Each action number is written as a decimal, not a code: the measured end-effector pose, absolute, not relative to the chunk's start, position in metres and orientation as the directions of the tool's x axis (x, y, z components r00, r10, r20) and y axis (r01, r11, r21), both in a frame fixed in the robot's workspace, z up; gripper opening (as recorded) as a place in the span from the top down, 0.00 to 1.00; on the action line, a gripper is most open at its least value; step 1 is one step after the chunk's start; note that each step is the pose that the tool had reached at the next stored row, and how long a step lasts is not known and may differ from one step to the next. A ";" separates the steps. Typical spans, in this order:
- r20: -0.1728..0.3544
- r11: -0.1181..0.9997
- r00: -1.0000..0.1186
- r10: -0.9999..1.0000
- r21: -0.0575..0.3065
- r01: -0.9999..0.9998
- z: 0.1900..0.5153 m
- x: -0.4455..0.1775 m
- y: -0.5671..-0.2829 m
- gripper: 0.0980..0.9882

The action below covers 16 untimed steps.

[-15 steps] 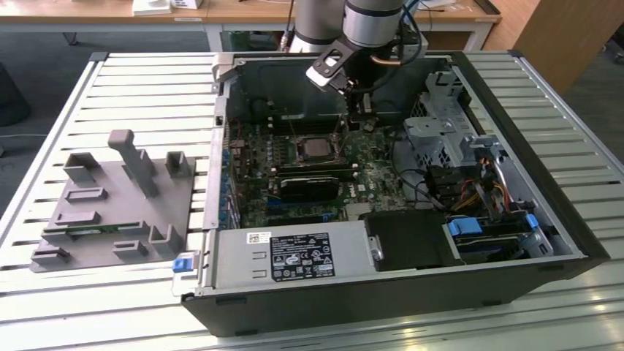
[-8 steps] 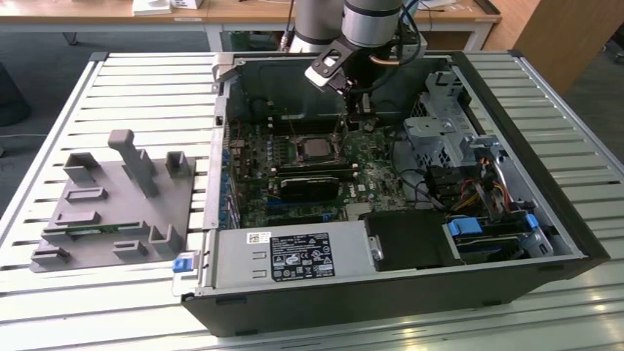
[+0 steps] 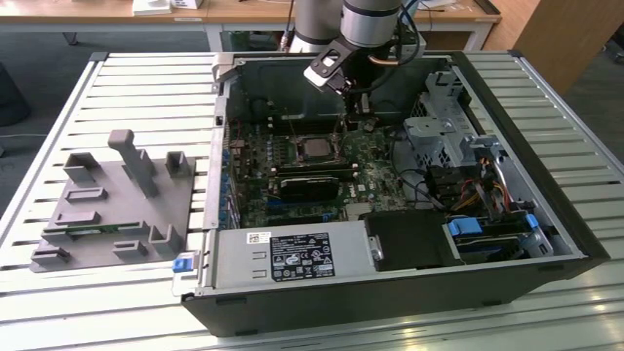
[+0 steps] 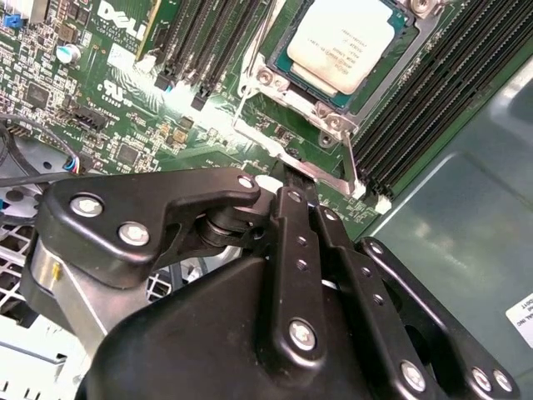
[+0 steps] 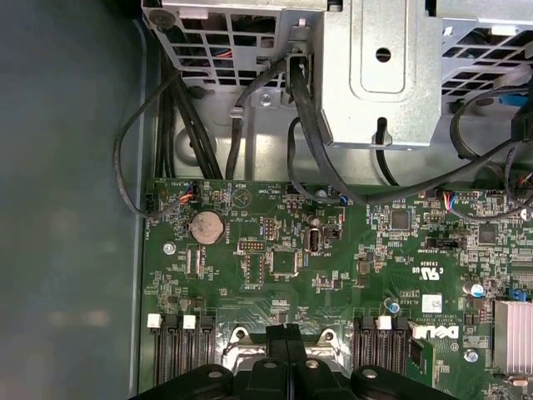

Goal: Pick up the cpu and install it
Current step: 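Close the cpu cover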

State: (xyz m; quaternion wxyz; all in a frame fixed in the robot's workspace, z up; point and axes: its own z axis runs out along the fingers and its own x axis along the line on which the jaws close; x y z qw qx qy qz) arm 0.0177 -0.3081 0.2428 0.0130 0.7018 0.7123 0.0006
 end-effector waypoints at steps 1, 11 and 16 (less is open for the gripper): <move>-0.018 0.015 -0.015 1.000 0.019 1.000 0.243 0.018 -0.308 0.99; -0.018 0.015 -0.015 1.000 0.019 1.000 0.243 0.015 -0.308 0.99; -0.018 0.015 -0.015 1.000 0.019 1.000 0.243 0.014 -0.308 0.99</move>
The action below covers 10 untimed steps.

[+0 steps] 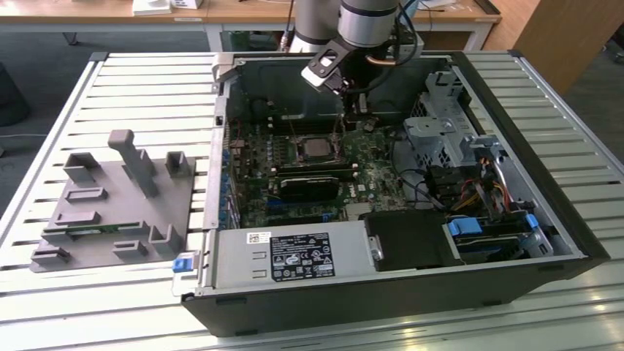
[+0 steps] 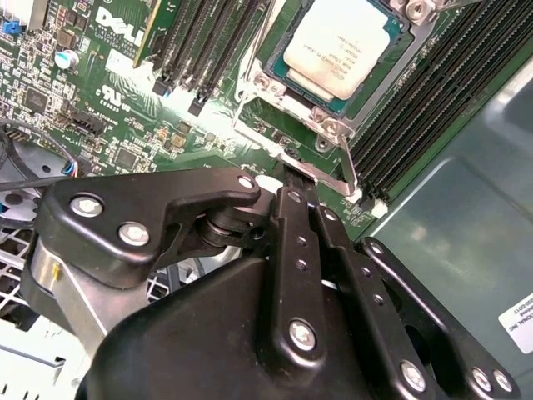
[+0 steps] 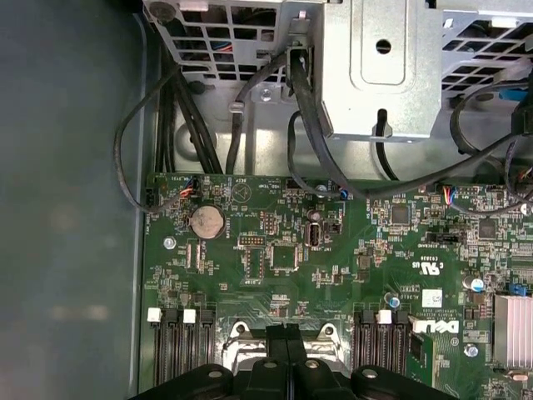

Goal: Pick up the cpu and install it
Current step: 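Close the cpu cover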

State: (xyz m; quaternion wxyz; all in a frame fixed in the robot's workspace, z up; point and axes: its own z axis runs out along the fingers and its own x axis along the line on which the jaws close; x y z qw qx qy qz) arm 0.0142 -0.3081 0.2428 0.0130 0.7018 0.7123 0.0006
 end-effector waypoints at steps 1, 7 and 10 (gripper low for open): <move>-0.018 0.015 -0.015 1.000 0.019 1.000 0.243 0.014 -0.308 0.99; -0.018 0.015 -0.015 1.000 0.019 1.000 0.243 0.011 -0.308 0.99; -0.018 0.015 -0.015 1.000 0.019 1.000 0.243 0.009 -0.308 0.99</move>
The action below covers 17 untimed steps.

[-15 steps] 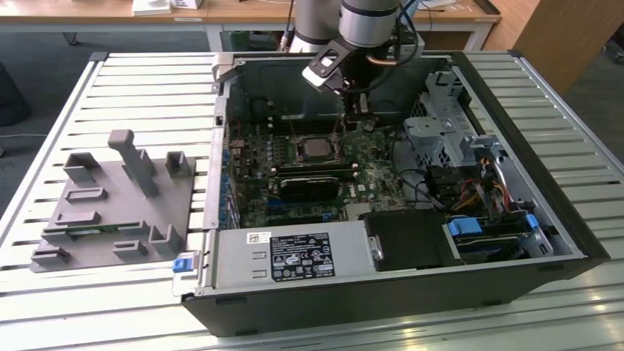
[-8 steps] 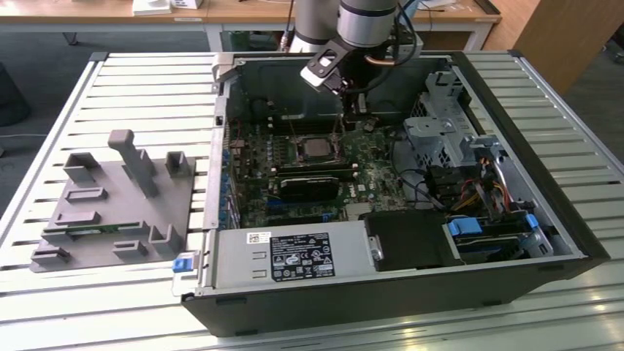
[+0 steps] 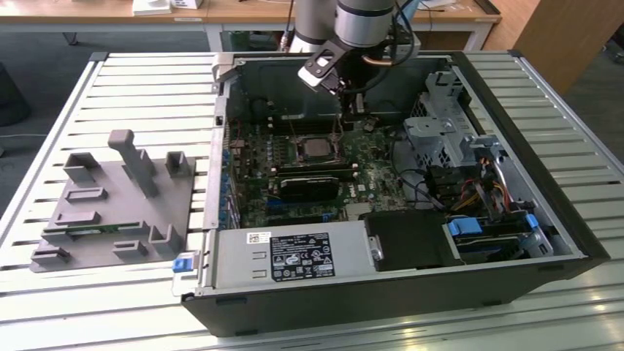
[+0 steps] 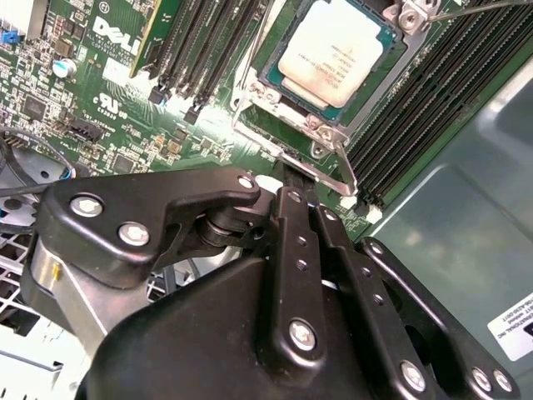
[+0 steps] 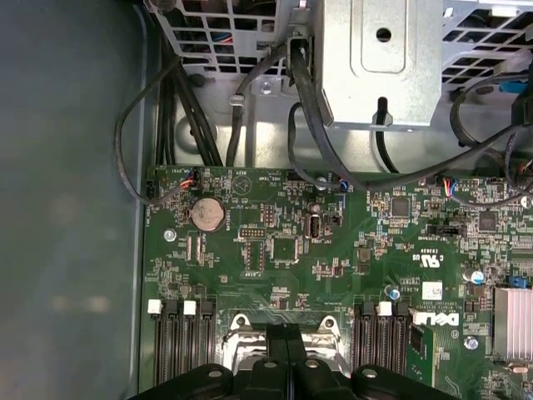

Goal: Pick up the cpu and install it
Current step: 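Close the cpu cover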

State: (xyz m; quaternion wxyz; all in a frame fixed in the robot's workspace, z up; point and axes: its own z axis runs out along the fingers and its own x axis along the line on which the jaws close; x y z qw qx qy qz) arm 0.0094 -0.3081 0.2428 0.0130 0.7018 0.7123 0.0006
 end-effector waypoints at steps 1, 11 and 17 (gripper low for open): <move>-0.018 0.015 -0.015 1.000 0.019 1.000 0.243 0.009 -0.308 0.99; -0.018 0.015 -0.015 1.000 0.019 1.000 0.243 0.006 -0.308 0.99; -0.018 0.015 -0.015 1.000 0.021 1.000 0.242 0.003 -0.308 0.99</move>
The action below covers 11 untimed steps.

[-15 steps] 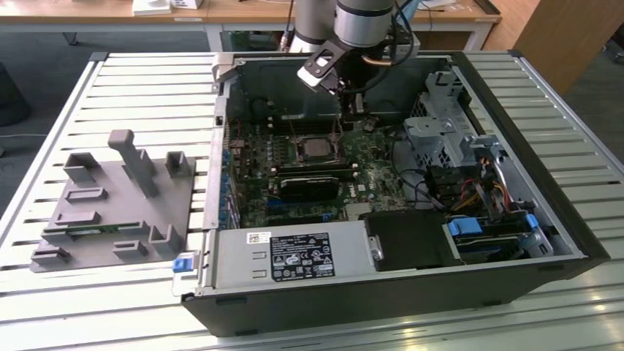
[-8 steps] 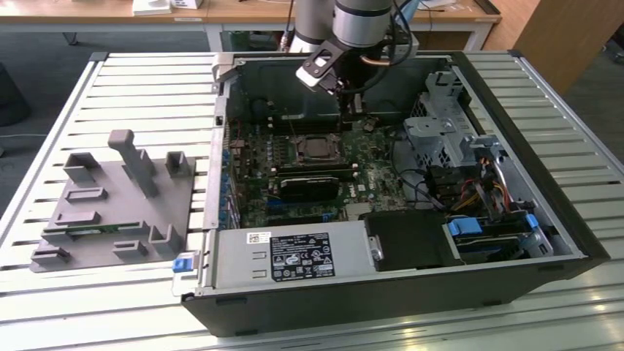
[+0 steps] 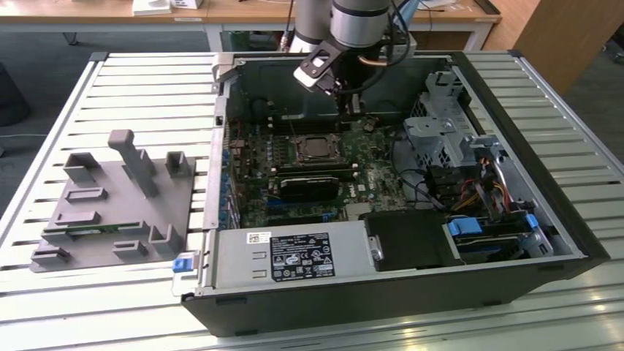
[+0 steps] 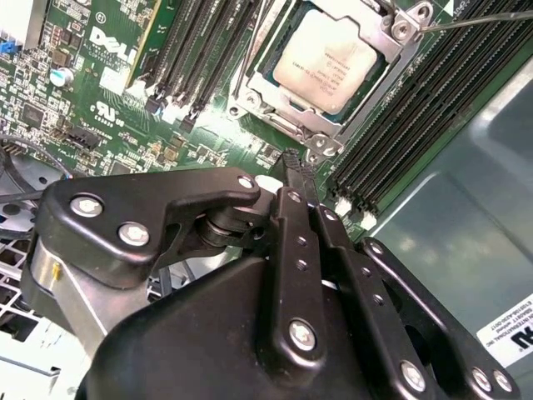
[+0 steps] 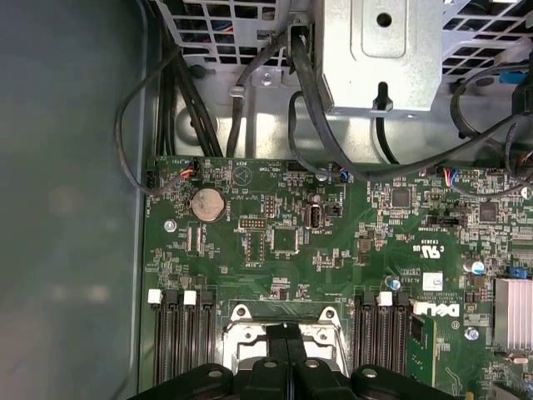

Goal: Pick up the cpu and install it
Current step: 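Close the cpu cover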

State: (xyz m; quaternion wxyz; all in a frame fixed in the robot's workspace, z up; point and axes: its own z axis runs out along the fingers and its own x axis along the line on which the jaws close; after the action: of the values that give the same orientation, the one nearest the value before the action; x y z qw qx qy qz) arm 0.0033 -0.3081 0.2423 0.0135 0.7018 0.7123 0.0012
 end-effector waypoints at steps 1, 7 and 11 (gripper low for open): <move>-0.018 0.015 -0.015 1.000 0.021 1.000 0.242 0.003 -0.308 0.99; -0.018 0.015 -0.015 1.000 0.022 1.000 0.241 -0.002 -0.308 0.99; -0.018 0.015 -0.015 1.000 0.022 1.000 0.241 -0.006 -0.311 0.99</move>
State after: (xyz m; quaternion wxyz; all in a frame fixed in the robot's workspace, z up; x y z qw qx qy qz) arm -0.0062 -0.3106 0.2409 0.0140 0.7017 0.7123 0.0016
